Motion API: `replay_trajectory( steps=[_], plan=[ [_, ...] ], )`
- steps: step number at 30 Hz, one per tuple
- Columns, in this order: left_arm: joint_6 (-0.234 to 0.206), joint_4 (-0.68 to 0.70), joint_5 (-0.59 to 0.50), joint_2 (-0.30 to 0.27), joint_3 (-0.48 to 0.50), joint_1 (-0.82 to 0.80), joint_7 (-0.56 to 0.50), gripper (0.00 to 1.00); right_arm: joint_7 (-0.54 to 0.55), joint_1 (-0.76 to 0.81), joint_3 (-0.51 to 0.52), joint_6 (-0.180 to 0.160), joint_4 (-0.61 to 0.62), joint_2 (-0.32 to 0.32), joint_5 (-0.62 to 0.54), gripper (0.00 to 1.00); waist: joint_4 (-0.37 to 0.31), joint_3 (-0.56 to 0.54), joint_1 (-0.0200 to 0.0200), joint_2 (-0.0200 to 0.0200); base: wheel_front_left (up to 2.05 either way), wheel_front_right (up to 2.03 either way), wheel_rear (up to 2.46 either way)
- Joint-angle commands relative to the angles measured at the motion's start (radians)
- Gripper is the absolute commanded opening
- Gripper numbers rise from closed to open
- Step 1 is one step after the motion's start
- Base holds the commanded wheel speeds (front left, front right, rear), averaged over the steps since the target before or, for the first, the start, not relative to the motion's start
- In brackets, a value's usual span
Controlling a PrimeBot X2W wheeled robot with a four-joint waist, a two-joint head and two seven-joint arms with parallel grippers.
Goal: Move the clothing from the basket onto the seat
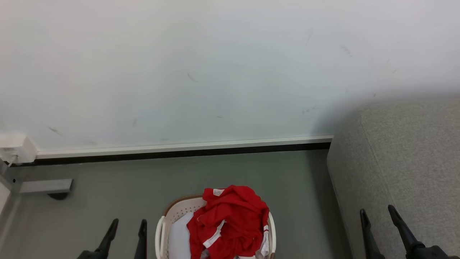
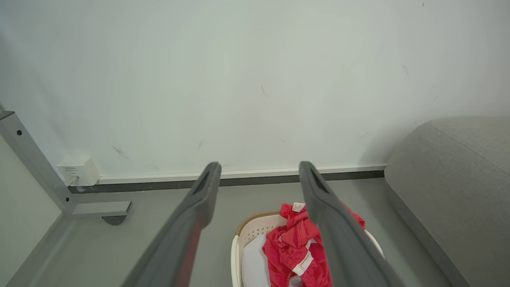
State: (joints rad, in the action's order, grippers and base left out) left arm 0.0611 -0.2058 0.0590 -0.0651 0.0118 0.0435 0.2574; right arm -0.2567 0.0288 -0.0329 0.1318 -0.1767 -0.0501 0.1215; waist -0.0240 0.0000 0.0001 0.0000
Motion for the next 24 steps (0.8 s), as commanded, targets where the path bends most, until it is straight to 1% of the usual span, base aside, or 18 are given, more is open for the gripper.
replay_trajectory(
  steps=[1,14,18,21,24],
  plan=[
    [0.000,-0.001,-0.025,-0.001,0.002,0.011,0.007,1.00,-0.009,0.014,-0.002,-0.002,-0.003,-0.001,-0.012,1.00,-0.001,0.000,-0.0001,0.0000,0.00,0.00,0.00],
    [0.010,-0.010,-0.029,0.004,0.011,0.004,0.008,1.00,-0.008,0.004,-0.006,-0.002,-0.011,-0.001,0.003,1.00,-0.010,0.009,-0.0001,0.0000,0.00,0.00,0.00],
    [0.014,-0.011,-0.027,0.006,0.011,0.005,0.007,1.00,-0.008,-0.005,-0.014,-0.002,-0.008,-0.001,0.007,1.00,-0.022,0.021,-0.0001,0.0000,0.00,0.00,0.00],
    [0.022,-0.013,-0.032,0.005,0.004,-0.013,0.007,1.00,-0.008,-0.027,-0.022,-0.002,0.003,-0.001,0.011,1.00,-0.040,0.049,-0.0001,0.0000,0.00,0.00,0.00],
    [0.034,-0.024,-0.042,-0.006,-0.016,-0.052,0.007,1.00,-0.008,-0.053,-0.027,-0.002,0.023,-0.001,0.012,1.00,-0.061,0.105,-0.0001,0.0000,0.00,0.00,0.00]
  ],
)
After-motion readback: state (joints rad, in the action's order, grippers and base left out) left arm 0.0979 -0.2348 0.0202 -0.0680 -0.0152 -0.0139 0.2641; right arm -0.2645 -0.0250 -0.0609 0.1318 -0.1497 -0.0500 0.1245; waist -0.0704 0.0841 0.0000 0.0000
